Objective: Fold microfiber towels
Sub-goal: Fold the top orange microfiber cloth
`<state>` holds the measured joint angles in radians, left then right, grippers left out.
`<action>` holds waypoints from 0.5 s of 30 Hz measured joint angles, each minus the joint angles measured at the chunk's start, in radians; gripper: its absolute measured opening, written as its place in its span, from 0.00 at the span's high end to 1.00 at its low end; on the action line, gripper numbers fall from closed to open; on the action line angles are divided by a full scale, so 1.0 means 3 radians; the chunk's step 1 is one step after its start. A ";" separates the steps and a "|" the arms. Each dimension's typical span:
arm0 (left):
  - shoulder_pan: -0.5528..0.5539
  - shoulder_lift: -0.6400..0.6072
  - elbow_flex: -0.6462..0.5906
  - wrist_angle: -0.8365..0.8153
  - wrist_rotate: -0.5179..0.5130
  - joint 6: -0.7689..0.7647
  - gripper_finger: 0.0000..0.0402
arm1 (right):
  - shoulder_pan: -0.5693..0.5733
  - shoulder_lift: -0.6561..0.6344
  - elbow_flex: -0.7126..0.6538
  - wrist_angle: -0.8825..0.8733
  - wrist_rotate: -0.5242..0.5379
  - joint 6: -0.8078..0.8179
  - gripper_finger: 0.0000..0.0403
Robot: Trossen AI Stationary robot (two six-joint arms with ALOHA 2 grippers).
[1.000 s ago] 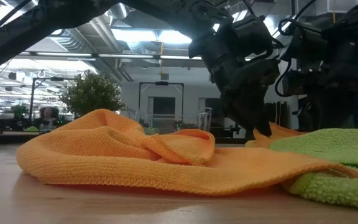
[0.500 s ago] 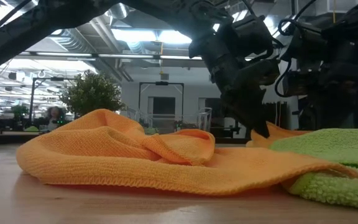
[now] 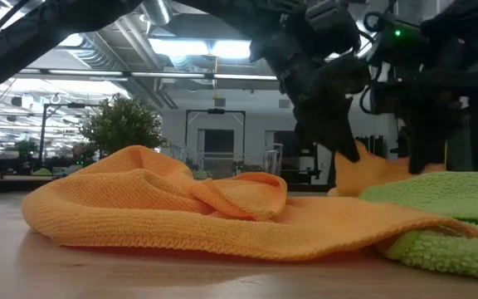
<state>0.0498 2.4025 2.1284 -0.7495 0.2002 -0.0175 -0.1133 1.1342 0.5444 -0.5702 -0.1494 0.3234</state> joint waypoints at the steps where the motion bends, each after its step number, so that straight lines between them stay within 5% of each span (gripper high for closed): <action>1: 0.0001 -0.0004 0.0000 0.0003 -0.0001 0.0002 1.00 | 0.0001 0.0002 0.0047 -0.0086 0.0060 -0.0007 0.97; 15: 0.0066 -0.0001 0.0000 0.0036 -0.0610 0.0139 1.00 | 0.0004 0.0022 0.0114 -0.0310 0.0601 0.0466 0.98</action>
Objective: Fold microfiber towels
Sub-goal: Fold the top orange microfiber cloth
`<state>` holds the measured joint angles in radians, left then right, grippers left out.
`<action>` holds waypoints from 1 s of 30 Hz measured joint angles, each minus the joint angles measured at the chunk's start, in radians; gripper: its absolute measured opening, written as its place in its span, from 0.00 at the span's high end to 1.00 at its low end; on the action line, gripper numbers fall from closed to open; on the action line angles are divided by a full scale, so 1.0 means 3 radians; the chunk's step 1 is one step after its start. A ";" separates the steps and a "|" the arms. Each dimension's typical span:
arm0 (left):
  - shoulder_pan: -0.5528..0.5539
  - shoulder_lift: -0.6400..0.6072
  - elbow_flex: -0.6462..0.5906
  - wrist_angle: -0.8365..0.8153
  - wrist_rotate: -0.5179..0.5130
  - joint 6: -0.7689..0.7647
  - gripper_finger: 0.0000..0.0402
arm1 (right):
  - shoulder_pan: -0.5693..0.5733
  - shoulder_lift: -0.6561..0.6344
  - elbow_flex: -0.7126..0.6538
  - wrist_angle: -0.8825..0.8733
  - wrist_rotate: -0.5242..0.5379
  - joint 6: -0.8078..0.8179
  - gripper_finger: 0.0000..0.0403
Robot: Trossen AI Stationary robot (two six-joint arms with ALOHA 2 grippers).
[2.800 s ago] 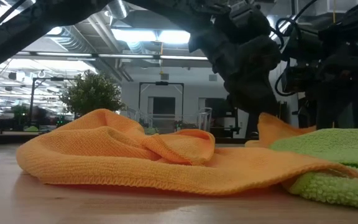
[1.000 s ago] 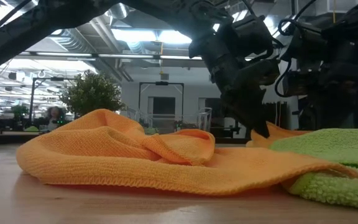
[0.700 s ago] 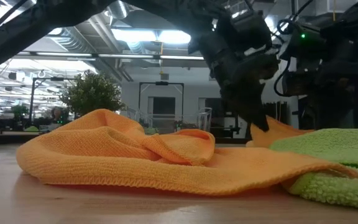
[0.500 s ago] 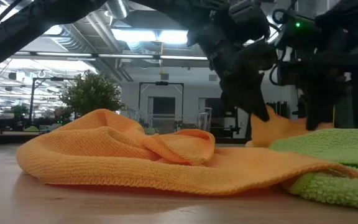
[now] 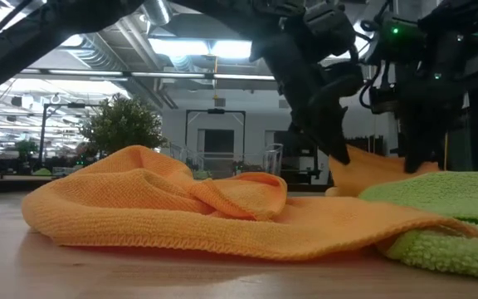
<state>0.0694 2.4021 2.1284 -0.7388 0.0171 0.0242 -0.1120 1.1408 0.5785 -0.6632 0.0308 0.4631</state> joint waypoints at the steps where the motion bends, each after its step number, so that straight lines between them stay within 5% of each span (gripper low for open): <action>1: 0.0004 0.0001 0.0000 0.0021 -0.0057 0.0057 1.00 | 0.0000 0.0000 0.0000 0.0005 0.0081 0.0025 0.98; 13: 0.0048 0.0058 -0.0008 0.0337 -0.0432 0.0557 1.00 | 0.0001 0.0221 -0.0037 0.0104 0.0519 0.0383 0.98; 30: 0.0236 0.0334 -0.0005 0.0515 -0.0523 0.0546 0.99 | 0.0046 0.0757 -0.0037 0.0187 0.0894 0.0964 0.97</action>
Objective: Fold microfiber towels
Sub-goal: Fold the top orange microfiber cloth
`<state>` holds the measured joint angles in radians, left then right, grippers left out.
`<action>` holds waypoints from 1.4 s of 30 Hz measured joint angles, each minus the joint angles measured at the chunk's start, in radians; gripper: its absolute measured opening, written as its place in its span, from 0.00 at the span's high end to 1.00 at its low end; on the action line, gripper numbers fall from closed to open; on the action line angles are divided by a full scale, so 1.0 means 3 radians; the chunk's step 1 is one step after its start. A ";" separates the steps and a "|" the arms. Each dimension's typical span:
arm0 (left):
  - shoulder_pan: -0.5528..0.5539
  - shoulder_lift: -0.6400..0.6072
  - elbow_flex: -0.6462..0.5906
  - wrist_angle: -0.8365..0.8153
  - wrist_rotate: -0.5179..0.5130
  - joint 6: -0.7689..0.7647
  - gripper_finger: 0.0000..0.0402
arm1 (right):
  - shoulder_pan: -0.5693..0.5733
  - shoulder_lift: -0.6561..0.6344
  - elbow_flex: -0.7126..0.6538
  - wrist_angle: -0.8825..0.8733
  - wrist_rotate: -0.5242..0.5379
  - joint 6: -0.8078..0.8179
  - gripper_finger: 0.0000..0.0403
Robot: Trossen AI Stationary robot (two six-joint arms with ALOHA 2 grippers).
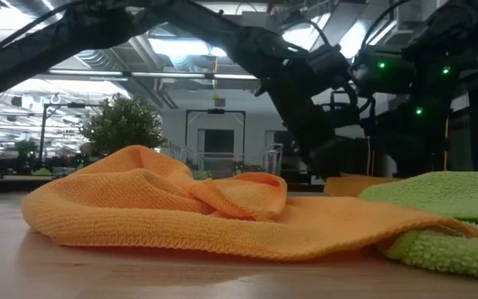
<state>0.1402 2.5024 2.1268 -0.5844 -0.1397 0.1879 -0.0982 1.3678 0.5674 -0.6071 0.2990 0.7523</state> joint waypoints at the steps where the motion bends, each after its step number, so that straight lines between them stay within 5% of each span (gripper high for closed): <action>1: 0.0000 -0.0002 0.0000 0.0000 -0.0003 -0.0003 0.98 | 0.0001 -0.0001 0.0000 0.0000 0.0016 0.0020 0.96; 9: 0.0000 -0.0003 0.0000 -0.0023 -0.0063 -0.0010 0.82 | 0.0000 -0.0005 -0.0001 0.0008 0.0073 0.0069 0.89; 18: -0.0018 -0.0003 0.0000 -0.0001 -0.0619 -0.0099 0.65 | 0.0000 -0.0005 -0.0003 0.0006 0.0083 0.0099 0.88; 42: -0.0053 -0.0235 0.0002 -0.0214 -0.0607 -0.0358 0.63 | 0.0000 -0.0015 0.0025 -0.0177 0.0286 0.0270 0.88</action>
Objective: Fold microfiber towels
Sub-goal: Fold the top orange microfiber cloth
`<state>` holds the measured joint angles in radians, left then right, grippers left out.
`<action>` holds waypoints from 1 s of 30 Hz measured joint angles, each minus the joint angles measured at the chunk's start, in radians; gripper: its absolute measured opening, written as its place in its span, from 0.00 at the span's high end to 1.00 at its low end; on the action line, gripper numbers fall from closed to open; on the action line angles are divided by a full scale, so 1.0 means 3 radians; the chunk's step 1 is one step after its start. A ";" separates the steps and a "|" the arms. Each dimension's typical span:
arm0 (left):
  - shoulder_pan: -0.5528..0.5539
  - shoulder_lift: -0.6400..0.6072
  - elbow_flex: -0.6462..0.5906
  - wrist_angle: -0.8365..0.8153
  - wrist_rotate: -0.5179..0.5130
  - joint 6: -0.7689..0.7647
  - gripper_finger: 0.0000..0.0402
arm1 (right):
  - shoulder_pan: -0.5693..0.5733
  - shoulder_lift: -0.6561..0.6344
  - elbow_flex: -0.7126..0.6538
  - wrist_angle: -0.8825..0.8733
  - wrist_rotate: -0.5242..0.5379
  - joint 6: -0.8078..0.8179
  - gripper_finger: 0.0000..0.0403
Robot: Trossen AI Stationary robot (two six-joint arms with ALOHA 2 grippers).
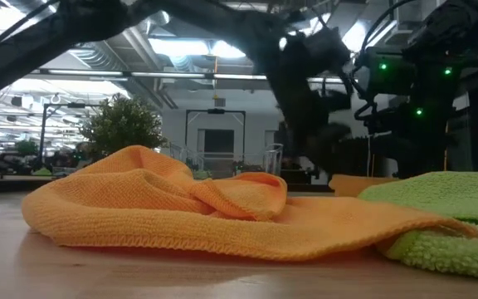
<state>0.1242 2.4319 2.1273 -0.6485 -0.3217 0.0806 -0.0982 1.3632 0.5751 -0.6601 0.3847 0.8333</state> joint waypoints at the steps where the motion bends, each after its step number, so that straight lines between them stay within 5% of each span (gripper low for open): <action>1: 0.0001 -0.0043 0.0007 0.0019 0.0024 -0.0016 0.63 | -0.0001 0.0000 0.0000 0.0006 0.0001 0.0000 0.88; 7: 0.0153 -0.0225 0.0003 -0.0119 0.0712 -0.0227 0.63 | -0.0001 0.0000 0.0000 0.0015 -0.0032 -0.0004 0.88; 14: 0.0363 -0.0203 -0.0003 -0.0184 0.2111 -0.0526 0.63 | -0.0001 0.0000 0.0000 0.0020 -0.0060 -0.0009 0.88; 21: 0.0315 -0.0186 -0.0262 0.0290 0.2115 -0.0651 0.63 | -0.0001 0.0000 0.0000 0.0020 -0.0062 -0.0010 0.88; 30: 0.0291 -0.0186 -0.0708 0.1110 0.1692 -0.0977 0.63 | -0.0001 0.0000 0.0001 0.0023 -0.0064 -0.0001 0.88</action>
<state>0.2114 2.3760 1.9148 -0.3155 0.1859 -0.2124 -0.0986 1.3632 0.5755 -0.6532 0.3656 0.8330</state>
